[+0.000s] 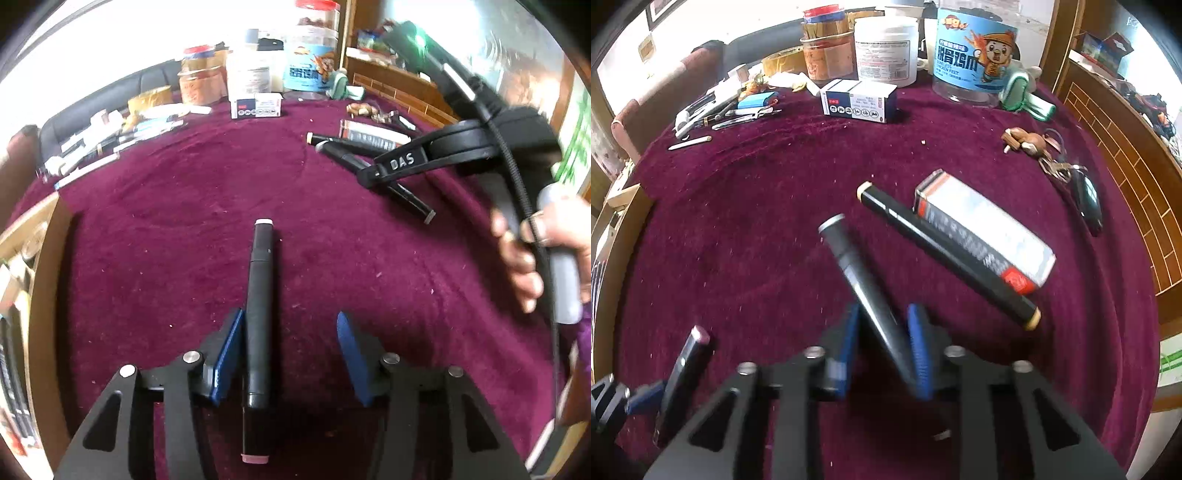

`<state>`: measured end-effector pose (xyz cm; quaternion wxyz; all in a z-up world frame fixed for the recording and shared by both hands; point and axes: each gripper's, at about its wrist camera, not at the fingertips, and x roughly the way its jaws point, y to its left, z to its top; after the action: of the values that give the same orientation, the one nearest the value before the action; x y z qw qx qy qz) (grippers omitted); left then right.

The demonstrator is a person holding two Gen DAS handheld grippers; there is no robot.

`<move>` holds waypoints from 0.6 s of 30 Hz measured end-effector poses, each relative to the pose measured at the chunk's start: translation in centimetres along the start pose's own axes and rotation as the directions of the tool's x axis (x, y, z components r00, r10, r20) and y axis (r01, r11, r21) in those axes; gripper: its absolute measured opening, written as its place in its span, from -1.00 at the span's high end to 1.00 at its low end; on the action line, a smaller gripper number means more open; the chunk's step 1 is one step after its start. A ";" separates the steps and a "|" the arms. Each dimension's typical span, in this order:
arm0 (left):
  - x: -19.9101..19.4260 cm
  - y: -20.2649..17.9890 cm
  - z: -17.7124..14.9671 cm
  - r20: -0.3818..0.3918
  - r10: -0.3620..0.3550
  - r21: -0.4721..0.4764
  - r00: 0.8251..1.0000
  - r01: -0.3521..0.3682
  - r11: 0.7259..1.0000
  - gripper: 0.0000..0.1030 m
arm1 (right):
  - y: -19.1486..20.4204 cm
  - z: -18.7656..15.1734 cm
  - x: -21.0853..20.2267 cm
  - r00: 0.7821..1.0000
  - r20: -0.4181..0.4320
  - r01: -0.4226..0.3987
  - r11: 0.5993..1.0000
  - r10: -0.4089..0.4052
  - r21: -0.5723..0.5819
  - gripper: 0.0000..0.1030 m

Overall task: Organize rigid objects
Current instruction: 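Carry the pink-capped marker toward the box with the left tool while the right tool grasps a black marker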

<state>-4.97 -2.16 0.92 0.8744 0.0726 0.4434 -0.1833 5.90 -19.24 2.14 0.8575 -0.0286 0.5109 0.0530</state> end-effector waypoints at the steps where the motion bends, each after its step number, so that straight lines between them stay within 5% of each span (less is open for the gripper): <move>1: -0.3 0.0 -0.2 0.000 -0.009 -0.003 1.000 0.009 1.000 0.40 | -0.1 -0.4 -0.3 1.000 -0.002 -0.001 1.000 0.001 0.006 0.73; 2: -0.5 0.1 -0.4 -0.009 -0.016 -0.003 1.000 0.016 1.000 0.73 | -0.2 -1.0 -0.7 1.000 -0.006 -0.013 1.000 0.013 0.017 0.73; 5: -1.5 0.7 -1.1 -0.014 -0.046 -0.026 0.999 0.045 0.999 0.73 | -0.1 -2.4 -1.7 0.998 -0.002 -0.063 0.997 0.063 0.034 0.73; 18: -6.6 1.2 -3.3 0.072 0.015 -0.050 0.997 -0.012 0.999 0.72 | 1.9 -7.5 -7.2 0.970 0.081 -0.235 0.970 0.229 0.068 0.73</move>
<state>-10.50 1.60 4.21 0.8925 0.0474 0.4156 -0.1690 -4.28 -18.59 4.85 0.8638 0.0664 0.4810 0.1343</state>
